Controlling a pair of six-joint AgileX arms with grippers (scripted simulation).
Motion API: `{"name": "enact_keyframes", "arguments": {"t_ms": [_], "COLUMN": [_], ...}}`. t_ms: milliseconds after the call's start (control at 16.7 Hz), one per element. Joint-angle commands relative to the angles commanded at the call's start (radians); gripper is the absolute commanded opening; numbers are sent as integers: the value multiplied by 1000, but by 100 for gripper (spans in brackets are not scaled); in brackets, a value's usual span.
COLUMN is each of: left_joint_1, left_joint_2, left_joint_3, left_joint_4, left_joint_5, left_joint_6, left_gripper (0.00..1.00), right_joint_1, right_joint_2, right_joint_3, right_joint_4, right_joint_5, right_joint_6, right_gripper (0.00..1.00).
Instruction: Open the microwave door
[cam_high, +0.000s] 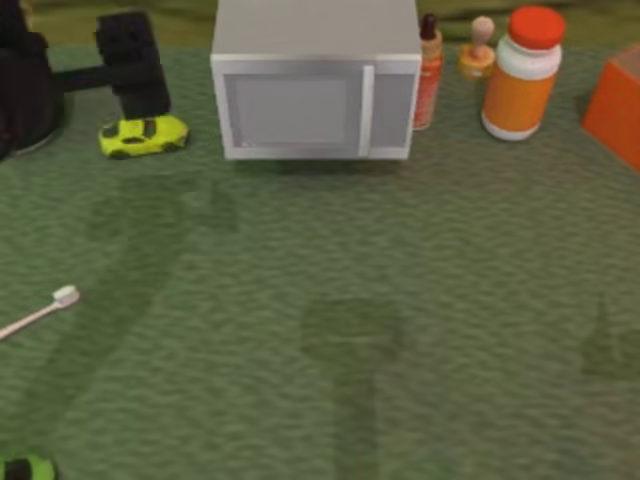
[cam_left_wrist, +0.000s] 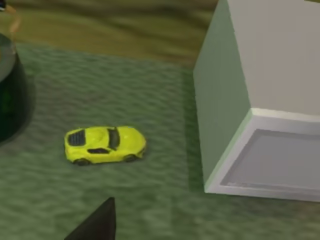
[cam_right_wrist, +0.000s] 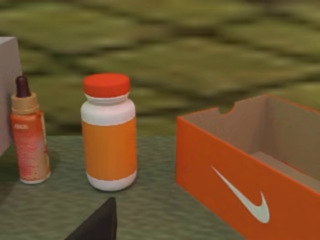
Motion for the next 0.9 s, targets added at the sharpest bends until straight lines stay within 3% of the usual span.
{"name": "enact_keyframes", "arguments": {"t_ms": [480,900], "left_joint_1": [-253,-344], "left_joint_2": [795,1053], "left_joint_3": [668,886], "left_joint_4": [-246,-329], "left_joint_5": [-159,-212], "left_joint_6": [-223,-300], "left_gripper": [100,100], "right_joint_1": [0,0], "right_joint_2": [0,0], "right_joint_3": [0,0], "right_joint_4": [0,0], "right_joint_5": [0,0], "right_joint_6": [0,0], "right_gripper": [100,100]}}
